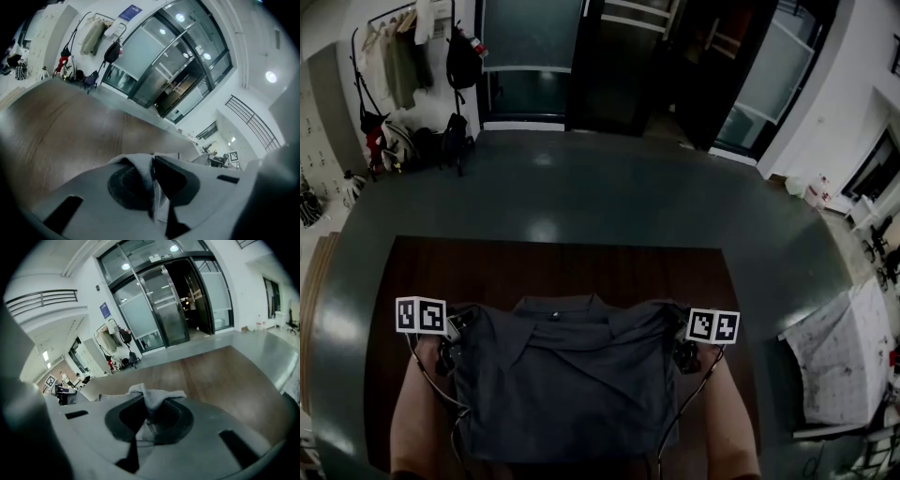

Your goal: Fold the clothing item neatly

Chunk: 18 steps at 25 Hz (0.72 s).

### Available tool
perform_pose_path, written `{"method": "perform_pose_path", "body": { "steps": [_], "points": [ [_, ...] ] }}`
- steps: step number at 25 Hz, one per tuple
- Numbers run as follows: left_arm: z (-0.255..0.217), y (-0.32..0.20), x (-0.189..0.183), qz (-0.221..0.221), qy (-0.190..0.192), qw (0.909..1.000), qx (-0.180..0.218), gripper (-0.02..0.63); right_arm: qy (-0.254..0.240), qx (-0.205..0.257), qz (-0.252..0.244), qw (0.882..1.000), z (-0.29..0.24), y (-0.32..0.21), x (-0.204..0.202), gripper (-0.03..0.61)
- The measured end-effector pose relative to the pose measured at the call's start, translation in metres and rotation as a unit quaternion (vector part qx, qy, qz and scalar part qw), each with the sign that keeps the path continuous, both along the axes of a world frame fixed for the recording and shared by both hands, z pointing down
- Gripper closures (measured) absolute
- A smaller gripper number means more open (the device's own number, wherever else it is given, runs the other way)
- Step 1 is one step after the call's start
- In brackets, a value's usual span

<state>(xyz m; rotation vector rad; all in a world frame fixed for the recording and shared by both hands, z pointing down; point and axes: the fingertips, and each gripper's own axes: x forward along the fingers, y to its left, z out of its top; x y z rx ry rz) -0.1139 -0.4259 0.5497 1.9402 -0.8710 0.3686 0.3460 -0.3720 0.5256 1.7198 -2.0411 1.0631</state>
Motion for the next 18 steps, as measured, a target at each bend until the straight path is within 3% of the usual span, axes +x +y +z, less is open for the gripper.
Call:
{"method": "perform_pose_path", "body": {
  "steps": [4, 9, 13, 18],
  "points": [
    [0.026, -0.024, -0.002, 0.021, -0.013, 0.9993, -0.03, 0.586, -0.005, -0.029, 0.004, 1.0, 0.035, -0.03, 0.017, 0.552],
    [0.033, -0.017, -0.003, 0.091, 0.015, 0.9935, -0.066, 0.585, -0.051, -0.04, 0.03, 0.997, 0.051, -0.059, 0.034, 0.523],
    [0.03, -0.017, -0.019, 0.078, 0.027, 0.995, -0.056, 0.586, -0.094, -0.028, 0.038, 0.995, 0.048, -0.075, 0.043, 0.475],
    [0.024, 0.0, -0.037, 0.072, 0.022, 0.9959, -0.05, 0.585, -0.053, -0.015, 0.026, 0.998, 0.035, -0.076, 0.046, 0.471]
  ]
}}
